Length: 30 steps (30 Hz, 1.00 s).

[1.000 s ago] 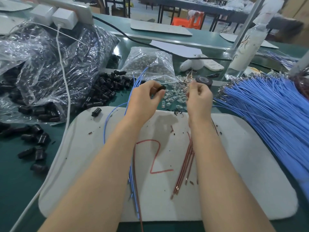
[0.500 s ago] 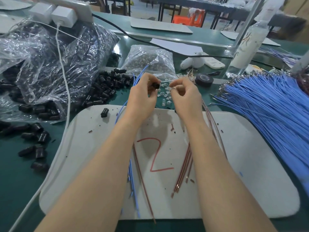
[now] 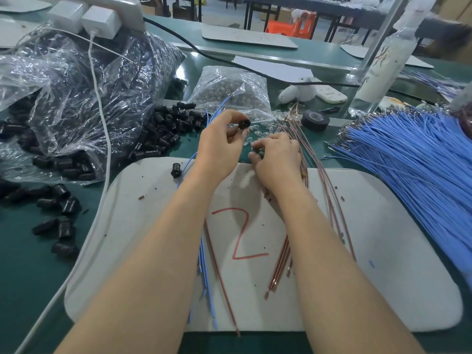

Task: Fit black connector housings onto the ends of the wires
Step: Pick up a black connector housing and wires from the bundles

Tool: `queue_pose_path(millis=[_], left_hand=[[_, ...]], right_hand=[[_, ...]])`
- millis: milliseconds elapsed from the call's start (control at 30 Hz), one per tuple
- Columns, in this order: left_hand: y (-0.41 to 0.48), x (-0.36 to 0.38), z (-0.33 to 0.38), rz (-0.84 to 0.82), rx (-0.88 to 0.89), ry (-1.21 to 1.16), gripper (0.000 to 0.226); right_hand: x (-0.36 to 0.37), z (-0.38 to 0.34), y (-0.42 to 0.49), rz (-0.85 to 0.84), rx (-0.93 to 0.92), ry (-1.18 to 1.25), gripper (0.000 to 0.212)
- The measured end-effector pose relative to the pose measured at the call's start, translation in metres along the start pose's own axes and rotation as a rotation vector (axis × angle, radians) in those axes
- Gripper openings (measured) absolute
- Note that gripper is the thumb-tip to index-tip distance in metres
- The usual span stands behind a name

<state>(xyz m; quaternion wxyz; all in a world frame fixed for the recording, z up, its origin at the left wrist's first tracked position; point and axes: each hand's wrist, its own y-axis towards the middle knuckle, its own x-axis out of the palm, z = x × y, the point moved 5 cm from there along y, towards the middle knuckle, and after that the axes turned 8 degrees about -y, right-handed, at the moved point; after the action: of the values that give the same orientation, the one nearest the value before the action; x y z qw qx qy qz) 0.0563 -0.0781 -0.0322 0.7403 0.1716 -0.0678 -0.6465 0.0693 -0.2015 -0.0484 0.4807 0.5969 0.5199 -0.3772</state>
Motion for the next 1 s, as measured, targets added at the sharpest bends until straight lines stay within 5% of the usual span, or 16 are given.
queue_pose_path(millis=[133, 267, 333, 1000], left_hand=[[0.0, -0.001, 0.0, 0.004, -0.004, 0.003, 0.02], [0.0, 0.0, -0.001, -0.006, -0.017, 0.026, 0.023], [0.001, 0.0, 0.0, -0.01, -0.027, 0.021, 0.024], [-0.002, 0.003, 0.007, -0.029, 0.08, 0.187, 0.029]], right_hand=[[-0.011, 0.0, -0.001, 0.136, -0.009, 0.19, 0.019], [-0.035, 0.0, -0.006, 0.278, -0.018, 0.859, 0.014], [-0.041, -0.001, -0.007, 0.287, -0.043, 0.982, 0.018], [-0.047, -0.008, -0.013, 0.425, -0.133, 0.703, 0.004]])
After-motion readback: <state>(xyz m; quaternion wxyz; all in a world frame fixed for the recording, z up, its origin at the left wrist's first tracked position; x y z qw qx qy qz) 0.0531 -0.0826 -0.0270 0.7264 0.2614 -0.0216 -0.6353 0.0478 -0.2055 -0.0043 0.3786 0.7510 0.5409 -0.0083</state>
